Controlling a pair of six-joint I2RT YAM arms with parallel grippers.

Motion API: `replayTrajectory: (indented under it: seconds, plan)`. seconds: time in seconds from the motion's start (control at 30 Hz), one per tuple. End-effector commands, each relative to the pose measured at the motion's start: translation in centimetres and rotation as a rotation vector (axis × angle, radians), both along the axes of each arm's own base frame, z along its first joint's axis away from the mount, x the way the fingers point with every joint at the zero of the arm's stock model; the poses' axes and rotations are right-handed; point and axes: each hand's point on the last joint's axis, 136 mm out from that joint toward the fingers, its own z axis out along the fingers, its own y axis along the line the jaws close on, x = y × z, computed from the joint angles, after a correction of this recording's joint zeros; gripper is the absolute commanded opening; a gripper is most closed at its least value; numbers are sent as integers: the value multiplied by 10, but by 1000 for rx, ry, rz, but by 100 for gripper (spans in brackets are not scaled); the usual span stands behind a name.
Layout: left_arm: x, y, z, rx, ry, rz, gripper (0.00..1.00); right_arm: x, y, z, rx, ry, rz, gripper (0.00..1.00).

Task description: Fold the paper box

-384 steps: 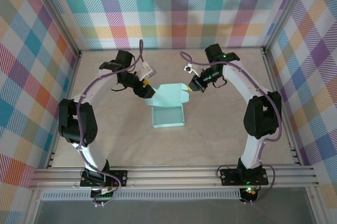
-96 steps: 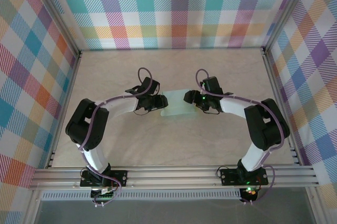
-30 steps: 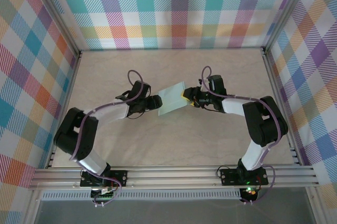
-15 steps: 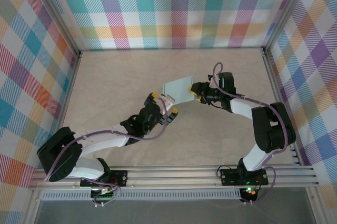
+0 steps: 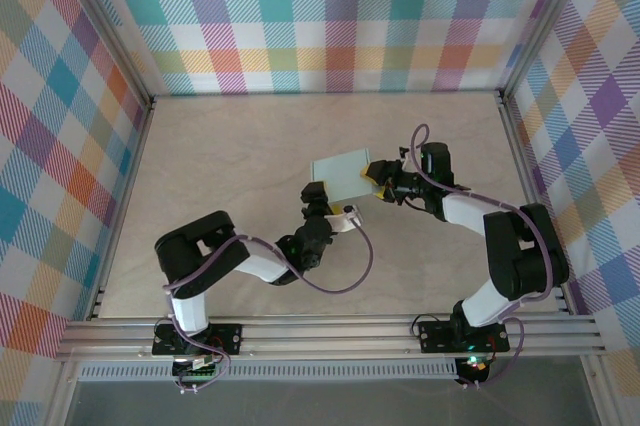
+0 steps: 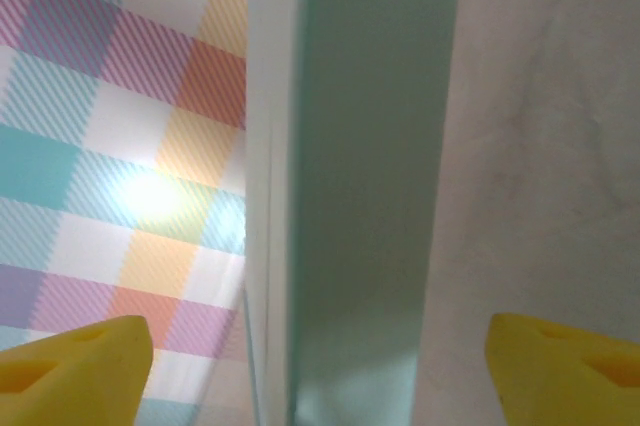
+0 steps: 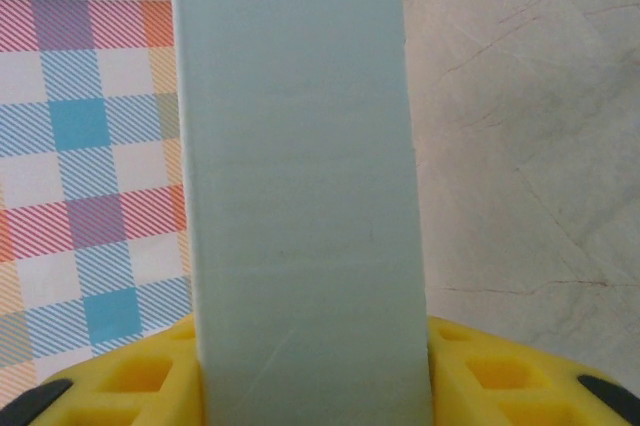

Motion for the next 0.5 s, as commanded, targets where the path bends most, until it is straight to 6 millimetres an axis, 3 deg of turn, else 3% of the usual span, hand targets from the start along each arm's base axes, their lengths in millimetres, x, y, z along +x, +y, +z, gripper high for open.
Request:
replayTrajectory:
  seconds: [0.0, 0.47]
  plan:
    - [10, -4, 29, -14, -135, 44, 82, -1, 0, 18, 42, -47, 9, 45]
    - [16, 2, 29, -60, -132, 86, 51, -3, -1, 13, 38, -34, 9, 45]
